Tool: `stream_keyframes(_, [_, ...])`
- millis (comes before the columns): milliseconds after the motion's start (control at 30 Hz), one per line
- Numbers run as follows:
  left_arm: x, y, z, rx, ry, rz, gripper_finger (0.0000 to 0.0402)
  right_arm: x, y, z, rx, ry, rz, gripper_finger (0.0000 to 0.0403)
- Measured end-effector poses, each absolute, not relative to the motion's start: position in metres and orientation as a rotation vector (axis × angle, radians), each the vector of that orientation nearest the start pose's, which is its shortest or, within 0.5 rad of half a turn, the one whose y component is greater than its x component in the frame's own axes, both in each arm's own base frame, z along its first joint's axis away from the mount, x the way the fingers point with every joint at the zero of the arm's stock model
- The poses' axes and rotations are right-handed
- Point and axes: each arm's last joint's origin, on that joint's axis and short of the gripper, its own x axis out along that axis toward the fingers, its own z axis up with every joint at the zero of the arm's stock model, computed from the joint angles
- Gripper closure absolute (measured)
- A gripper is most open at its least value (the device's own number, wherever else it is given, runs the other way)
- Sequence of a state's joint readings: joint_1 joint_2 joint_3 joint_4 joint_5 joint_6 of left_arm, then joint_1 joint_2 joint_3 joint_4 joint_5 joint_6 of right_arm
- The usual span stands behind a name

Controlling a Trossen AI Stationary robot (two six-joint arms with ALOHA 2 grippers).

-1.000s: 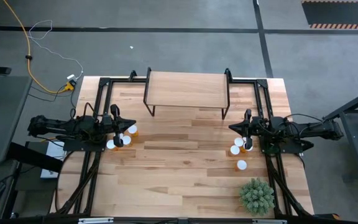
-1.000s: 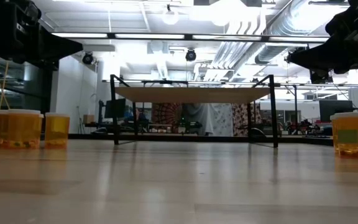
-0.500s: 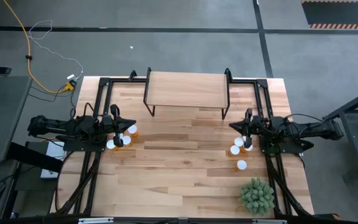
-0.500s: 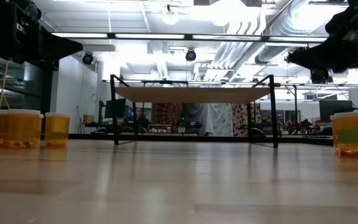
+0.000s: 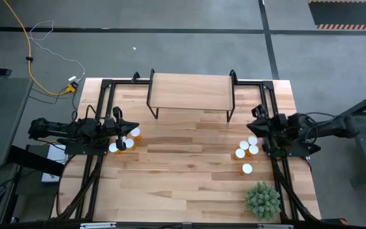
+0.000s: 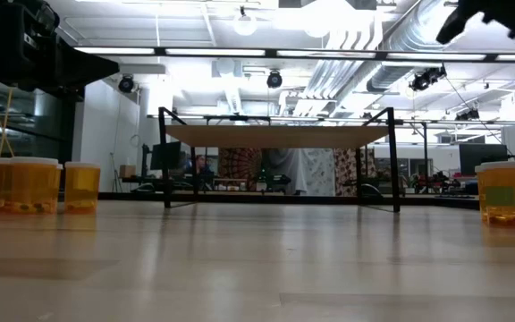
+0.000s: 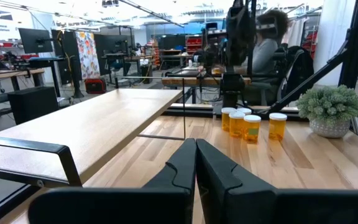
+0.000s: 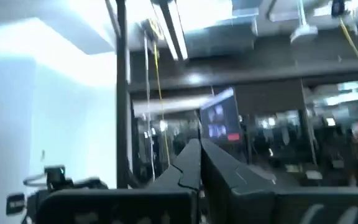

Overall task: Pick and place medicine bottles onto shelf by color
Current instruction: Put the yellow pill bottle on the shelf

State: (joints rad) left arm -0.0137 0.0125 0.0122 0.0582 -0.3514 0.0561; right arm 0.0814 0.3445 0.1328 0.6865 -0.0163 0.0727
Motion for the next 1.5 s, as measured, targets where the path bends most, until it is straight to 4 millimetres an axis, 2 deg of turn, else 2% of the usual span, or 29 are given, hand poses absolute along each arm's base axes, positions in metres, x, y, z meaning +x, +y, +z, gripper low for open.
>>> stream_keyframes(67, [0.096,0.009,0.172,0.045,-0.047,0.339,0.0401,0.12,0.008,0.256,0.126,-0.299,0.032,0.0402])
stream_keyframes(200, [0.096,0.009,0.172,0.045,-0.048,0.339,0.0401,0.129,0.002,0.275,0.21,0.22,-0.244,0.0389])
stream_keyframes(267, [0.096,0.009,0.172,0.045,-0.048,0.339,0.0401,0.128,0.0,0.282,0.288,0.453,-0.359,0.037])
stream_keyframes(400, [0.096,0.009,0.172,0.045,-0.048,0.339,0.0401,0.128,0.002,0.291,0.499,0.813,-0.511,0.0309])
stream_keyframes(533, [0.096,0.009,0.172,0.045,-0.048,0.339,0.0401,0.133,0.005,0.284,0.647,1.12,-0.679,0.0238])
stream_keyframes(667, [0.096,0.009,0.172,0.045,-0.048,0.339,0.0401,0.139,0.009,0.266,0.773,1.314,-0.831,0.018])
stream_keyframes(833, [0.096,0.009,0.172,0.045,-0.048,0.339,0.0401,0.141,0.009,0.241,0.895,1.344,-1.064,0.0142])
stream_keyframes(1067, [0.096,0.009,0.172,0.045,-0.048,0.339,0.0401,0.139,0.009,0.22,1.018,1.258,-1.219,0.0139])
stream_keyframes(1233, [0.096,0.009,0.172,0.045,-0.048,0.339,0.0401,0.144,0.009,0.208,1.088,1.171,-1.225,0.0139])
stream_keyframes(1500, [0.096,0.009,0.172,0.045,-0.048,0.339,0.0401,0.144,0.008,0.207,1.095,1.118,-1.272,0.0139])
